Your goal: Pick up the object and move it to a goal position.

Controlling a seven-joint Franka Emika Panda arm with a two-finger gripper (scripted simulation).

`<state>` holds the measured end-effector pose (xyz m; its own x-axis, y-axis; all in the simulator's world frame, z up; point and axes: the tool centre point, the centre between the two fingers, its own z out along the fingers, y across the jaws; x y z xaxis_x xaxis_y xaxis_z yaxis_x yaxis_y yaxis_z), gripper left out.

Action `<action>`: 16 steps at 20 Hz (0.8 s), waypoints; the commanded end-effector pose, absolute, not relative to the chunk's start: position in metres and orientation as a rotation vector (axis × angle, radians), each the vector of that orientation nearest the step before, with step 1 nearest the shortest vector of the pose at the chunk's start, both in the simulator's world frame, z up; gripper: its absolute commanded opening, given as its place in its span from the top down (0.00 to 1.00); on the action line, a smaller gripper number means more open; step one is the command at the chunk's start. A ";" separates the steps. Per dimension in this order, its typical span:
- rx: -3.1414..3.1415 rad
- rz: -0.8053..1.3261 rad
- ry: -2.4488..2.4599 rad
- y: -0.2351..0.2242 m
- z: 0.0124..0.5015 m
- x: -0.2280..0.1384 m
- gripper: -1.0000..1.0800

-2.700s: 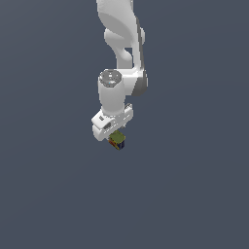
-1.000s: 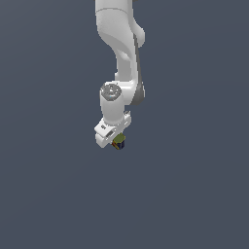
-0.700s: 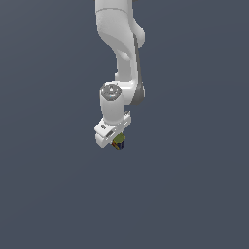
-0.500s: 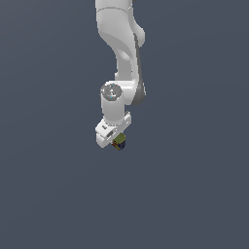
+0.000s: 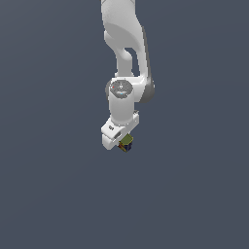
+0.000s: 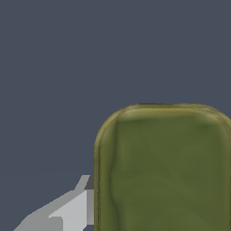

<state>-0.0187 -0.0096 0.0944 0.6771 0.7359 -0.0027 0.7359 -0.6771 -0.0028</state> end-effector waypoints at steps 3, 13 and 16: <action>-2.877 -0.001 -1.263 0.015 0.122 0.003 1.00; -2.877 -0.001 -1.262 0.070 0.181 0.053 1.00; -2.877 -0.001 -1.262 0.083 0.195 0.065 1.00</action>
<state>0.0578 0.0764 0.1853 0.6766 0.7364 -0.0021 0.7364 -0.6766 -0.0028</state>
